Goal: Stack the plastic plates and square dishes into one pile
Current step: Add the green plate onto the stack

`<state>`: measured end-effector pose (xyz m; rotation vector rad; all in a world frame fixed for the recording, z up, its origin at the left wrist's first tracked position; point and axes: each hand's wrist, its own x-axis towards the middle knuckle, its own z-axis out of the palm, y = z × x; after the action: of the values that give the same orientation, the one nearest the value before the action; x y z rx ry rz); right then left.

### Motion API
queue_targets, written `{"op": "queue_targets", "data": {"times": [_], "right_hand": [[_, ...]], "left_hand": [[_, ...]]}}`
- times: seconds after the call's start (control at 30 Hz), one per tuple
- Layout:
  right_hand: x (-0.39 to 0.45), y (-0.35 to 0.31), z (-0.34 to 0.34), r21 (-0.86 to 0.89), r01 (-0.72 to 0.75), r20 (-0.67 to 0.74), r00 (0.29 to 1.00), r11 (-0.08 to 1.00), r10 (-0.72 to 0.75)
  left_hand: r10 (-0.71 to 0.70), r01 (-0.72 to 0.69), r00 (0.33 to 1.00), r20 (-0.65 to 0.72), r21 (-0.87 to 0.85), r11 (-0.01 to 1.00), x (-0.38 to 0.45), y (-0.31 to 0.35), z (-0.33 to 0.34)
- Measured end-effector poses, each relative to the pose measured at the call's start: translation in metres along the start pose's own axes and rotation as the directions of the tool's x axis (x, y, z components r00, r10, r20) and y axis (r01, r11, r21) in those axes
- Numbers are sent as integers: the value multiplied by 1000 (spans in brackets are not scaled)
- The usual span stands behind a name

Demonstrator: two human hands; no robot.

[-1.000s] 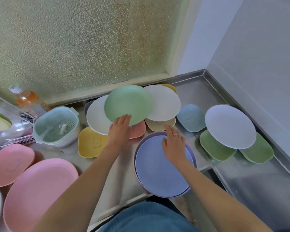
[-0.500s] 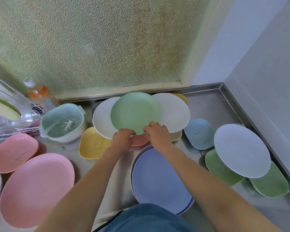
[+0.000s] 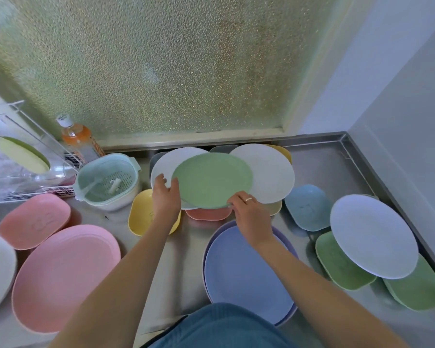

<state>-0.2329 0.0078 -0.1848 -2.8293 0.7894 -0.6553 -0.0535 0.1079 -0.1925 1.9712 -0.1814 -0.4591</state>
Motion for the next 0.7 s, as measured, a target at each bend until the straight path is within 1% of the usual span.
{"op": "queue_targets", "data": {"times": [0.03, 0.07, 0.1, 0.13, 0.17, 0.2, 0.27, 0.3, 0.37, 0.43, 0.47, 0.5, 0.53, 0.57, 0.63, 0.67, 0.7], "right_hand": [[-10, 1, -2, -5, -7, 0, 1000, 1000, 7], [-21, 3, -4, -1, -13, 2, 1000, 1000, 13], [-31, 6, -6, 11, -21, 12, 1000, 1000, 21], [-41, 9, -8, 22, -16, 20, 1000, 1000, 15], [-50, 11, -10, 17, 0, 31, 1000, 1000, 0], [-59, 14, -12, 17, 16, 40, 999, 1000, -17], [-76, 18, -17, 65, 10, 81, 997, 998, -15], [-83, 19, -20, 97, -32, 95, 995, 995, 23], [-99, 21, -25, 176, -170, 136, 980, 970, 147], [-114, 19, -28, 344, -296, 122, 955, 891, 270], [-122, 15, -28, 448, -358, 113, 932, 819, 345], [-129, 11, -26, 560, -419, 112, 893, 714, 436], [-134, 6, -24, 641, -473, 106, 834, 604, 541], [-138, 2, -21, 694, -519, 94, 753, 499, 652], [-144, 0, -17, 714, -611, 76, 552, 341, 830], [-146, 1, -17, 695, -662, 78, 459, 282, 885], [-148, 5, -16, 658, -714, 93, 393, 239, 915]], "left_hand": [[-92, 94, 995, 31, -60, 994, 3, 2, 0], [-167, 177, 982, 94, -116, 977, 6, 3, -1], [-213, 242, 960, 181, -155, 958, 7, 4, 0], [-227, 277, 936, 268, -166, 946, 6, 5, 0], [-217, 278, 920, 327, -152, 949, 4, 5, 2], [-198, 256, 915, 352, -126, 958, 1, 3, 4], [-166, 215, 923, 348, -106, 971, -6, -2, 8], [-159, 209, 922, 354, -107, 972, -10, -5, 9], [-155, 220, 897, 415, -114, 969, -19, -8, 12], [-169, 256, 854, 492, -115, 960, -29, -10, 13], [-169, 262, 835, 523, -108, 959, -34, -11, 14], [-161, 252, 818, 552, -92, 963, -39, -12, 15], [-147, 224, 802, 579, -64, 973, -42, -14, 16], [-128, 187, 785, 606, -35, 982, -46, -17, 16], [-102, 134, 741, 664, 3, 991, -52, -22, 16], [-100, 123, 710, 697, 17, 992, -55, -24, 15], [-105, 117, 679, 727, 34, 993, -59, -27, 15]]}}
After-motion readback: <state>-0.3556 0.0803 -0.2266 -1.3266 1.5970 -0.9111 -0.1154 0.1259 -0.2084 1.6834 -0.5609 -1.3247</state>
